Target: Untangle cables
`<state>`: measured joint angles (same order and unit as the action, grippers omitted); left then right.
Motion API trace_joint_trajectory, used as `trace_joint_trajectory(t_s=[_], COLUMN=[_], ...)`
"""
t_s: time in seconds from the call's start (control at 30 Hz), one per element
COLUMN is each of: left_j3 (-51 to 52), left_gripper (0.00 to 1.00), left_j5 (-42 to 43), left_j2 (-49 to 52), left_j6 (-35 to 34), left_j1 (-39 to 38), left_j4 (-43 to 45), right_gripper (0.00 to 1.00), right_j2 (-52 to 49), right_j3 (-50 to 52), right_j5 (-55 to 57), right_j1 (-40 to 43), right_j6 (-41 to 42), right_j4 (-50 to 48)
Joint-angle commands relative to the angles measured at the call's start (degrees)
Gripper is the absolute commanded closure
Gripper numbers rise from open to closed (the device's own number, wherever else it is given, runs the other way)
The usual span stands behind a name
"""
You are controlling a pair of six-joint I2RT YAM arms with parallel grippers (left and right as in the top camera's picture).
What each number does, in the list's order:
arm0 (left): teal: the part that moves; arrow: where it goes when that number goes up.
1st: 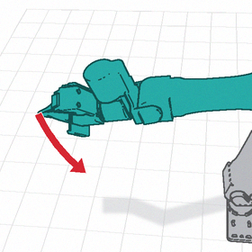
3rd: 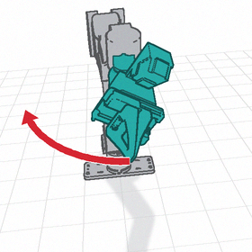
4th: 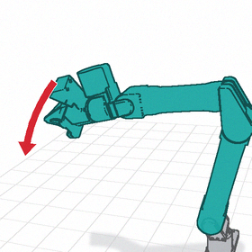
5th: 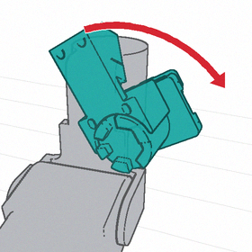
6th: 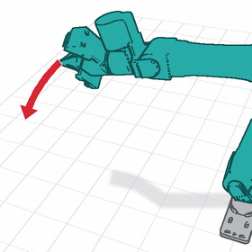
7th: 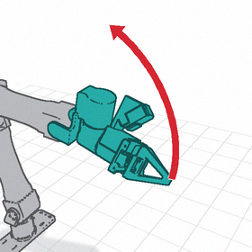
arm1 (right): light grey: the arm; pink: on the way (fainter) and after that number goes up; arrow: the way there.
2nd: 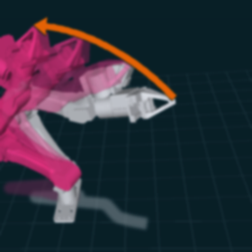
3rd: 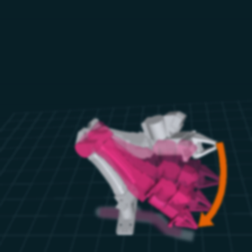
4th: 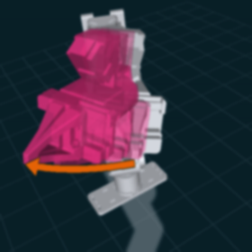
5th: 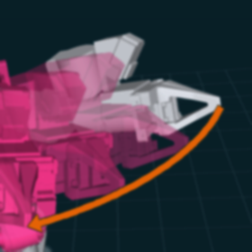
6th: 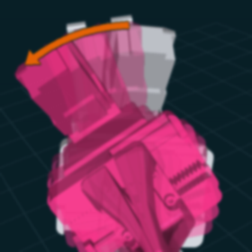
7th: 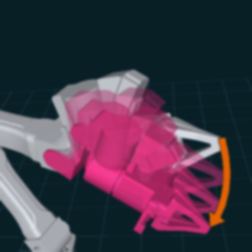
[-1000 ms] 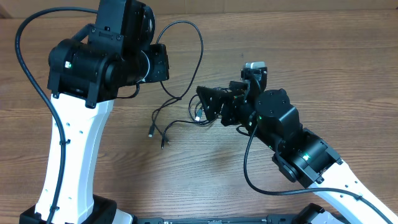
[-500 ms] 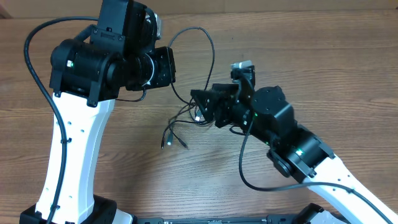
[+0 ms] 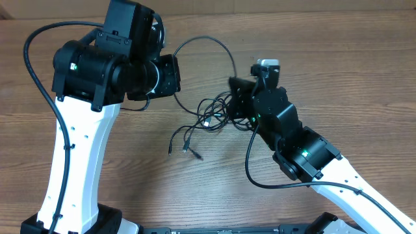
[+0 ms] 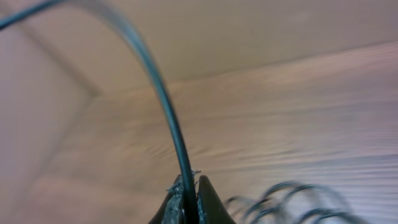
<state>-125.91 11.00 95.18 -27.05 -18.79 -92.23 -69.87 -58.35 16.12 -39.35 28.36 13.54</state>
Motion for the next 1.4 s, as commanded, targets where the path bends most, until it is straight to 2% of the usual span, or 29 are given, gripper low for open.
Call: trace_joint_trajectory(t_s=[0.0, 0.23, 0.43, 0.63, 0.77, 0.9, 1.23, 1.37], left_j3=[0.20, 0.17, 0.17, 0.17, 0.17, 0.20, 0.17, 0.20], left_gripper=[0.96, 0.96, 0.96, 0.96, 0.96, 0.96, 0.96, 0.96], left_j5=[-5.44, -2.12, -6.62, -11.28, -18.67, -23.43, -28.57, -31.34], left_j2=[0.96, 1.14, 1.16, 1.16, 1.16, 1.16, 1.16, 1.16], left_j6=[-0.85, -0.59, 0.39, -1.38, -6.47, -7.06, -8.35, -9.92], left_j1=[-0.42, -0.42, -0.37, -0.37, -0.37, -0.35, 0.94, 2.71], left_j4=[-0.79, 1.01, 0.13, -1.22, -3.41, -4.57, -4.42, -4.39], right_gripper=[0.96, 0.96, 0.96, 0.96, 0.96, 0.96, 0.96, 0.96], right_j2=[-0.02, 3.13, 5.25, 5.20, 5.20, 5.20, 5.20, 5.20], right_j3=[-0.66, -0.66, -0.66, -0.66, -0.66, -0.66, -0.66, -0.66], right_j5=[12.79, 12.22, 12.87, 23.87, 29.24, 32.09, 34.86, 34.82], right_j1=[0.22, 0.22, 0.22, 0.22, 0.22, 0.74, 3.74, 3.74], right_j6=[-6.27, -11.80, -32.44, -44.11, -54.18, -62.73, -64.22, -63.78], right_j4=[-1.62, -16.24, -33.00, -41.51, -46.88, -49.55, -48.57, -45.13])
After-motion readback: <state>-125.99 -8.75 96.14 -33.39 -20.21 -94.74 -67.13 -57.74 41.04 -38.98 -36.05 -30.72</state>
